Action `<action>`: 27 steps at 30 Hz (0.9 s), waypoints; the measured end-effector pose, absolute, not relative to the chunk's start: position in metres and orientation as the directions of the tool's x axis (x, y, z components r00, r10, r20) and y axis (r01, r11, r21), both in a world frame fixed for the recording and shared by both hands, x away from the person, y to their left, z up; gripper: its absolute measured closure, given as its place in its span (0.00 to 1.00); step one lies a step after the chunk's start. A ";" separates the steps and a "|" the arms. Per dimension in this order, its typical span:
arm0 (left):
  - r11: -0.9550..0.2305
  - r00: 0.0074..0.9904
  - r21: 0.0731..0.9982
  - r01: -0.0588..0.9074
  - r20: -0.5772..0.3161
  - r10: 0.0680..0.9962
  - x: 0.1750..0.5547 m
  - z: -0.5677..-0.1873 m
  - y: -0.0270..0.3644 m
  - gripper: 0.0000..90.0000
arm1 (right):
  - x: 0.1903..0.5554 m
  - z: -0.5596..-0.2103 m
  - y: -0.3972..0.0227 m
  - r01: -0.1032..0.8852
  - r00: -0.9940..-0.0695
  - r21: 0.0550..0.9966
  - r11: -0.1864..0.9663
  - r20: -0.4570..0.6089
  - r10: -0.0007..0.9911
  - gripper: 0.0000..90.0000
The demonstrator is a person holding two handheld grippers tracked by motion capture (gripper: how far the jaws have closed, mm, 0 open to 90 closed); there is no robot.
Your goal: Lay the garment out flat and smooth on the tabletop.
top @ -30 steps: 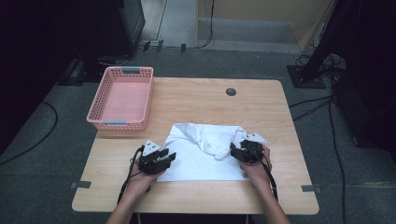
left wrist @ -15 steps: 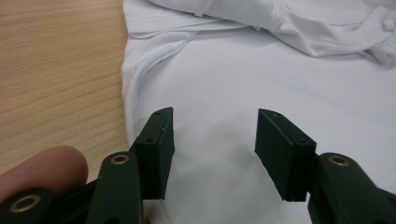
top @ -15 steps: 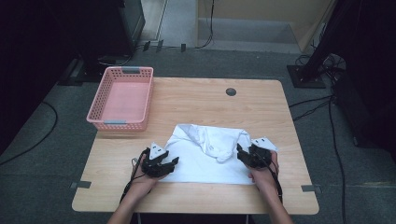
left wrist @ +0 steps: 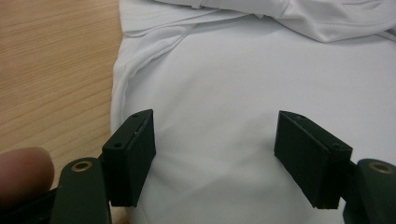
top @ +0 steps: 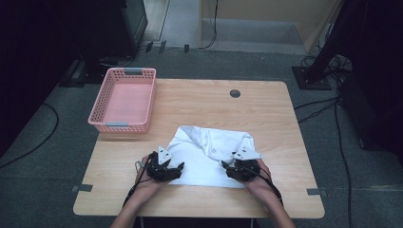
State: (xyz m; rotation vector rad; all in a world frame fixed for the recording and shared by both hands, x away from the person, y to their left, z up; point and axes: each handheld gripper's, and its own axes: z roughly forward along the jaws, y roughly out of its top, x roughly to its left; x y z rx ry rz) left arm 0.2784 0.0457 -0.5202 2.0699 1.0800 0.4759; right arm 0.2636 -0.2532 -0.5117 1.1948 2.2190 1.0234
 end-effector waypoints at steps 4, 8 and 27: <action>-0.370 0.577 0.754 0.543 -0.014 0.817 0.278 -0.520 0.046 0.33 | 0.267 -0.516 -0.250 0.544 -0.527 0.749 0.378 -0.046 0.848 0.77; -0.370 0.579 0.753 0.544 -0.017 0.815 0.279 -0.520 0.047 0.33 | 0.272 -0.510 -0.253 0.554 -0.517 0.751 0.359 -0.027 0.856 0.90; -0.371 0.578 0.753 0.544 -0.015 0.816 0.279 -0.520 0.046 0.32 | 0.376 -0.451 -0.276 0.532 -0.401 0.821 0.207 0.029 0.916 0.92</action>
